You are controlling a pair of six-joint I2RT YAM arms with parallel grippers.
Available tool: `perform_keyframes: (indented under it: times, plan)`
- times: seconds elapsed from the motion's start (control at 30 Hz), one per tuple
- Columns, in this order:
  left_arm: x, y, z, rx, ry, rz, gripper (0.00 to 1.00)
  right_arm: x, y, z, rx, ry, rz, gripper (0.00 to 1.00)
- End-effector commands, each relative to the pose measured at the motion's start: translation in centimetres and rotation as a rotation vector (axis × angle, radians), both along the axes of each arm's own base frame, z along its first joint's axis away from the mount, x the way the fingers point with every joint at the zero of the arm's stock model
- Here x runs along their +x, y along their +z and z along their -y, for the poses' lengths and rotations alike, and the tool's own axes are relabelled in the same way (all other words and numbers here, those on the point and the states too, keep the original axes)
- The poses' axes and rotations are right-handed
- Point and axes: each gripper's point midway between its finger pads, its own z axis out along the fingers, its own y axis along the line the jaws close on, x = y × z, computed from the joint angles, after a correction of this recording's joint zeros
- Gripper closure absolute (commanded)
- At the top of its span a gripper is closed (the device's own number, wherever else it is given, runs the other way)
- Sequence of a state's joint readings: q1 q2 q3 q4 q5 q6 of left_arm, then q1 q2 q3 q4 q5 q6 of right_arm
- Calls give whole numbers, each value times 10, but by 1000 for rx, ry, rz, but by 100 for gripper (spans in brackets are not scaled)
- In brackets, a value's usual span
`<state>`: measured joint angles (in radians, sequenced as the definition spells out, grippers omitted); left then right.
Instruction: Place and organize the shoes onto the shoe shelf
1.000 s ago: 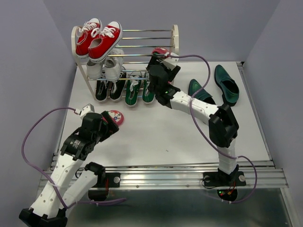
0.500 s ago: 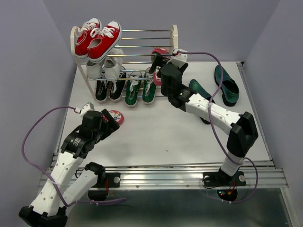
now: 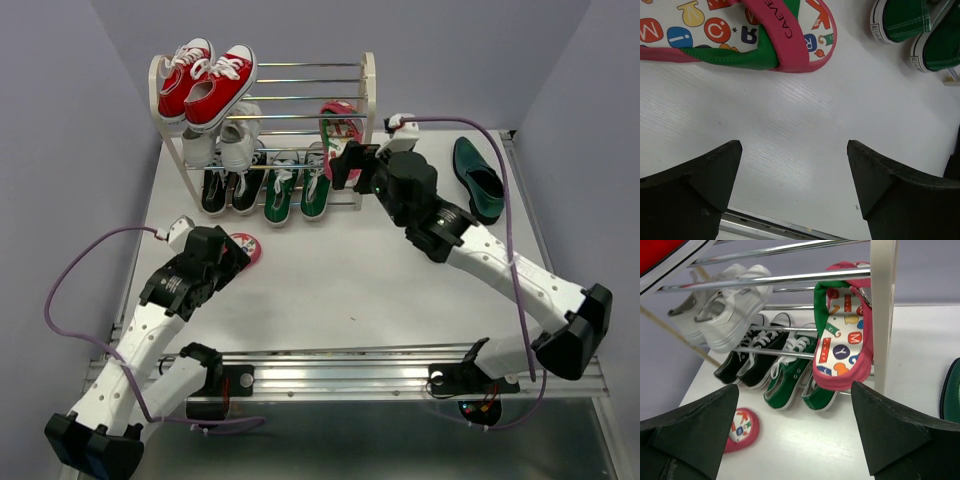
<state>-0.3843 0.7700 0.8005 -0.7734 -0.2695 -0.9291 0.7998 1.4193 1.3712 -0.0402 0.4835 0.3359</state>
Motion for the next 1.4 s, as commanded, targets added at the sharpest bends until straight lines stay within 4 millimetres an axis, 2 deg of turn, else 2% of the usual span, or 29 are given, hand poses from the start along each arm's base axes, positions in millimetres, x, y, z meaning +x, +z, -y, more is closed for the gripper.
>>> perform_keyframes:
  times: [0.0, 0.03, 0.07, 0.13, 0.17, 0.2, 0.3, 0.33, 0.4, 0.43, 0.47, 0.5, 0.53, 0.6, 0.63, 0.8, 1.0, 1.1, 1.17, 1.23, 1.3, 1.37]
  plan:
    - [17, 10, -18, 44, 141, 55, 1, -39, -2, 1, -35, 156, -42, 0]
    - [20, 11, -20, 56, 156, 52, 1, -51, 2, 4, -29, 182, -37, 0]
    - [23, 11, -27, 87, 184, 55, 1, -58, -9, 5, -34, 202, -69, 0]
    - [26, 9, -37, 126, 229, 44, 1, -73, -16, 3, -26, 272, -90, 0]
    - [28, 8, -46, 144, 272, 44, 1, -82, -13, 7, -1, 287, -90, 0]
    - [29, 7, -54, 173, 303, 43, 1, -89, -27, 6, -10, 314, -119, 0]
    - [43, 5, -64, 209, 304, 57, 1, -102, -35, 13, 0, 337, -137, 0]
    - [50, 3, -64, 209, 307, 65, 1, -108, -47, 14, -19, 352, -166, 0]
    - [58, 1, -67, 212, 302, 75, 1, -116, -50, 20, -18, 360, -183, 0]
    - [63, -5, -69, 213, 280, 69, 1, -120, -59, 24, -31, 357, -209, 0]
    - [65, -8, -69, 208, 274, 61, 1, -123, -61, 26, -21, 357, -216, 0]
    - [67, -12, -67, 198, 266, 54, 1, -128, -54, 31, -1, 358, -200, 0]
    - [68, -17, -67, 200, 260, 41, 1, -132, -61, 33, -1, 361, -210, 0]
    - [73, -20, -67, 200, 260, 44, 1, -137, -62, 37, 15, 365, -209, 0]
    - [74, -25, -68, 208, 261, 28, 1, -142, -57, 41, 30, 366, -195, 0]
    - [81, -37, -69, 221, 260, 6, 2, -147, -55, 55, 36, 334, -186, 0]
    - [92, -54, -61, 211, 215, -27, 15, -148, -63, 64, 18, 302, -204, 0]
    - [92, -61, -56, 195, 194, -45, 17, -145, -66, 73, 9, 256, -201, 0]
    - [88, -65, -54, 181, 186, -43, 27, -144, -66, 80, 8, 223, -193, 0]
    - [86, -67, -52, 170, 175, -38, 32, -146, -64, 85, 14, 211, -186, 0]
    - [83, -72, -50, 163, 163, -35, 33, -147, -63, 88, 21, 204, -180, 0]
    - [80, -77, -49, 160, 158, -44, 40, -148, -61, 90, 27, 198, -174, 0]
